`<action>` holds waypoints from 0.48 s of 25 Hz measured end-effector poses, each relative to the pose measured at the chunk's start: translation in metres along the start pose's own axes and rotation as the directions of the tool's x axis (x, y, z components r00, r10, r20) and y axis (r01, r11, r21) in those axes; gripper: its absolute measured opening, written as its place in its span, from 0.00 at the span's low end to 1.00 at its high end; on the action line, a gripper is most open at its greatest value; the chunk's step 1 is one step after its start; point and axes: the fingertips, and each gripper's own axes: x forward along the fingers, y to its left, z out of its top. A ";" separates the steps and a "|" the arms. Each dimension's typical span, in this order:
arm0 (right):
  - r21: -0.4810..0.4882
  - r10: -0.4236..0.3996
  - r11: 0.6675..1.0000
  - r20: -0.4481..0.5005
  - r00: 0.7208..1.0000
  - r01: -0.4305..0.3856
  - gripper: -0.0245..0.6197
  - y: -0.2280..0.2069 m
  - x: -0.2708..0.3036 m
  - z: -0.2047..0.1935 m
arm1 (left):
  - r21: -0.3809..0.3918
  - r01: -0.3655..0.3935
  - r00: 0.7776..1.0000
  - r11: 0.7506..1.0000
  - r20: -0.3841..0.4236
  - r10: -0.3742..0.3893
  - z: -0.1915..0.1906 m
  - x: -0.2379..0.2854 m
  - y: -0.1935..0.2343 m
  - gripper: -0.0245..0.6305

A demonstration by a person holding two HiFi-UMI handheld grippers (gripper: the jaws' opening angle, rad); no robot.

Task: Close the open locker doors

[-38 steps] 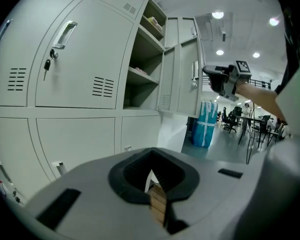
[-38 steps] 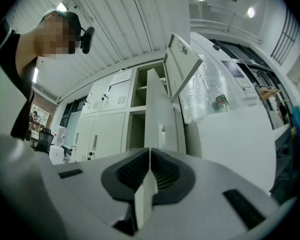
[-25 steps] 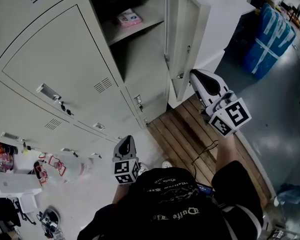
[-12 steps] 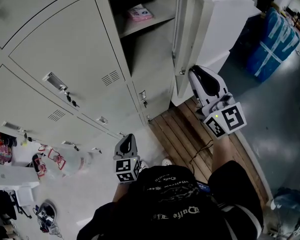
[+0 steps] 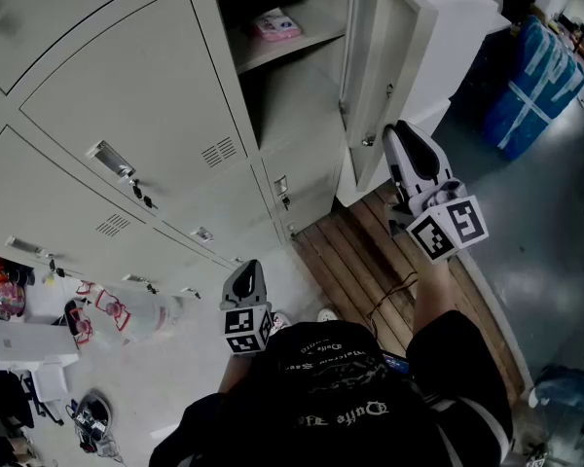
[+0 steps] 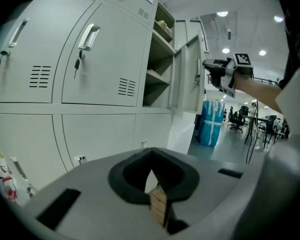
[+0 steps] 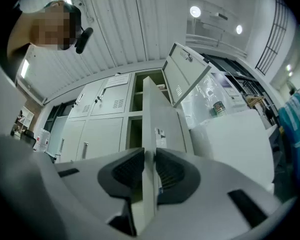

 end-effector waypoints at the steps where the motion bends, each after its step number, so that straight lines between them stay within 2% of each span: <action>1: -0.004 0.009 1.000 -0.003 1.000 -0.009 0.15 0.003 0.002 -0.001 | 0.001 0.001 1.000 1.000 0.000 -0.001 0.000 0.001 0.000 0.05; 12: -0.033 0.111 0.993 -0.043 0.993 -0.112 0.15 0.039 0.034 -0.012 | -0.020 -0.010 1.000 1.000 -0.013 0.010 -0.004 0.008 0.011 0.05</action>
